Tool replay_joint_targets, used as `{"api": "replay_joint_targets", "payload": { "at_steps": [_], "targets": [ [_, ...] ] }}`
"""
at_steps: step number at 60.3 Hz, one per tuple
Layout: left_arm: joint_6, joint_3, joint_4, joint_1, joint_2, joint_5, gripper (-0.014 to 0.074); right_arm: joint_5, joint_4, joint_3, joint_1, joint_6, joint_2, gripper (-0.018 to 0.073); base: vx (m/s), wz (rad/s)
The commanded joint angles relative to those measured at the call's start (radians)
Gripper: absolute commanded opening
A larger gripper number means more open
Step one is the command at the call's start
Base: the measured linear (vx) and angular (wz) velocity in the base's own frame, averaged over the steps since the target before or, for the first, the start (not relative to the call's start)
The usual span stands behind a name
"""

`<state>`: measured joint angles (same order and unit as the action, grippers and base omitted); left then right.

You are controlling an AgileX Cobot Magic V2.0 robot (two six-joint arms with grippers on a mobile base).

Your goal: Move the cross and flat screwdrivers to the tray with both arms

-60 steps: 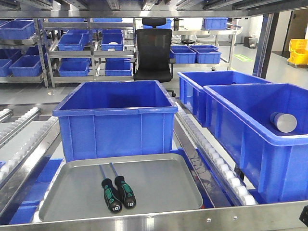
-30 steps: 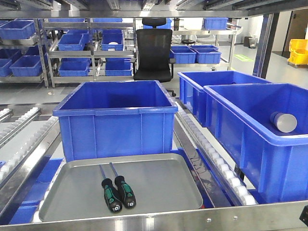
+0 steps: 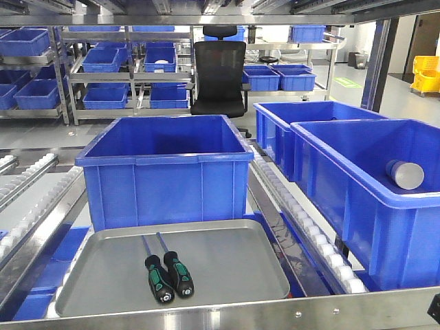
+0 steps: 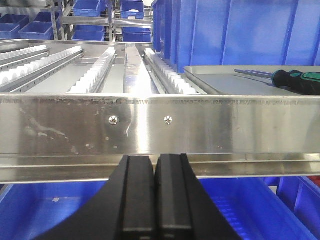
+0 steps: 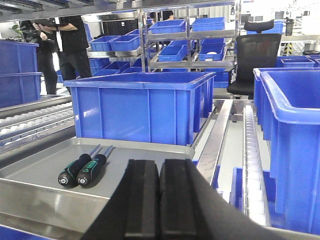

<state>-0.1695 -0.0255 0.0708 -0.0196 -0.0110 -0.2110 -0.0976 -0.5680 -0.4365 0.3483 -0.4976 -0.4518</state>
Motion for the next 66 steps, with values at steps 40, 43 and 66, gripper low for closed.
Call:
{"api": "replay_joint_targets", "payload": {
  "at_steps": [40, 43, 66],
  "targets": [
    [-0.009, 0.024, 0.002, 0.001, -0.014, 0.083, 0.0004, 0.221, 0.590, 0.236, -0.009, 0.445, 0.057, -0.0008, 0.00, 0.00],
    [-0.009, 0.024, 0.002, 0.001, -0.014, 0.083, 0.0004, 0.250, 0.578, 0.308, -0.036, 0.444, 0.097, -0.0008, 0.00, 0.00],
    [-0.009, 0.024, 0.002, 0.001, -0.014, 0.083, 0.0004, 0.167, 0.560, 0.474, -0.295, 0.503, 0.471, -0.0008, 0.00, 0.00]
  ]
}}
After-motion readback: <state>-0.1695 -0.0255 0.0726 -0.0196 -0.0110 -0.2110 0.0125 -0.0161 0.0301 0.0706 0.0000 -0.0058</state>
